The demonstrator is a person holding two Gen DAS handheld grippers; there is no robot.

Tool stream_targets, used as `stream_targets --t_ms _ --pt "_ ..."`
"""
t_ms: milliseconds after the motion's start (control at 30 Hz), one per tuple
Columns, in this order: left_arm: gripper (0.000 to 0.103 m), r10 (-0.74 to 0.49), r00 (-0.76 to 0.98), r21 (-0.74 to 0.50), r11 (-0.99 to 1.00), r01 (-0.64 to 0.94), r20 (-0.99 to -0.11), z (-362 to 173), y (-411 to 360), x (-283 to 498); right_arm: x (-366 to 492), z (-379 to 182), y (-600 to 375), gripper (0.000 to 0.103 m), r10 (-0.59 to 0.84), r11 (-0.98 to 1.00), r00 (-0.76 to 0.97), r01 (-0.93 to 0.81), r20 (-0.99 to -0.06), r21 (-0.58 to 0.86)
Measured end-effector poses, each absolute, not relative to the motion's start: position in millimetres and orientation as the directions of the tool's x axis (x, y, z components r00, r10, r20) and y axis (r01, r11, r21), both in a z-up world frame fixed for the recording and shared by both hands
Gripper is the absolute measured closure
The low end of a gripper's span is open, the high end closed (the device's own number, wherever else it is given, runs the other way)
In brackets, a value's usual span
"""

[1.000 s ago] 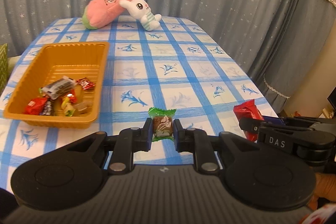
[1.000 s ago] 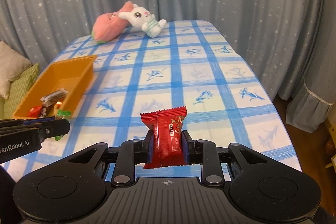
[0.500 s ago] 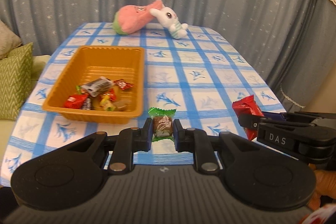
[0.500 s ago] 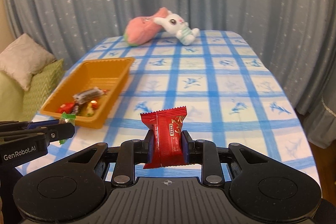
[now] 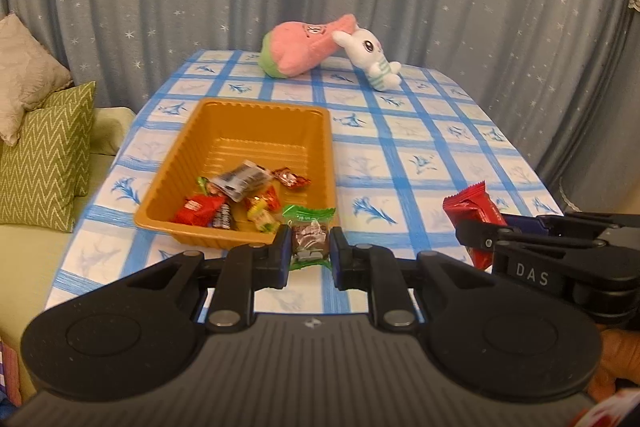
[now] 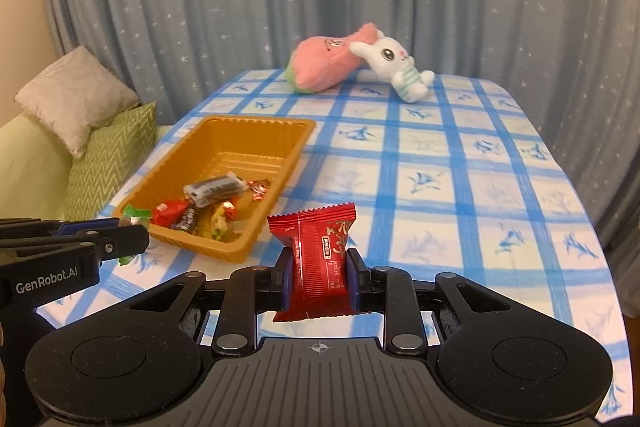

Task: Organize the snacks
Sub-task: 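Carry the red packet and green-wrapped candy over the orange tray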

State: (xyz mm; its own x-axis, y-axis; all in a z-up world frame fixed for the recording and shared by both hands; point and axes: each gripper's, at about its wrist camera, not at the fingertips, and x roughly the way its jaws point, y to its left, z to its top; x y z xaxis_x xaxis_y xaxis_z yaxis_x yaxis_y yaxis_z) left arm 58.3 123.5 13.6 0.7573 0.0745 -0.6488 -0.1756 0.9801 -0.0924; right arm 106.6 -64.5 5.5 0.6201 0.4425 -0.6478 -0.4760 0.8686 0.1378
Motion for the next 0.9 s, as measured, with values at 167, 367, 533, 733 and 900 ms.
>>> stream_targets --t_ms 167,367,533,733,900 --pt "0.086 0.086 0.757 -0.094 0.977 -0.191 -0.648 15 139 63 113 8 -45 0.076 0.456 0.856 0.614 -0.501 -0.644 0.129" --pt "0.086 0.098 0.756 -0.093 0.974 -0.206 -0.647 18 156 72 120 10 -22 0.076 0.474 0.838 0.603 -0.533 -0.642 0.119" --pt "0.086 0.11 0.756 -0.089 0.972 -0.218 -0.645 21 172 81 129 12 -4 0.076 0.488 0.825 0.594 -0.553 -0.639 0.115" --pt "0.086 0.121 0.757 -0.083 0.971 -0.225 -0.642 24 191 94 141 14 16 0.076 0.5 0.812 0.588 -0.574 -0.636 0.108" --pt "0.086 0.118 0.754 -0.087 0.97 -0.227 -0.646 22 205 106 155 10 31 0.076 0.504 0.806 0.578 -0.582 -0.642 0.109"
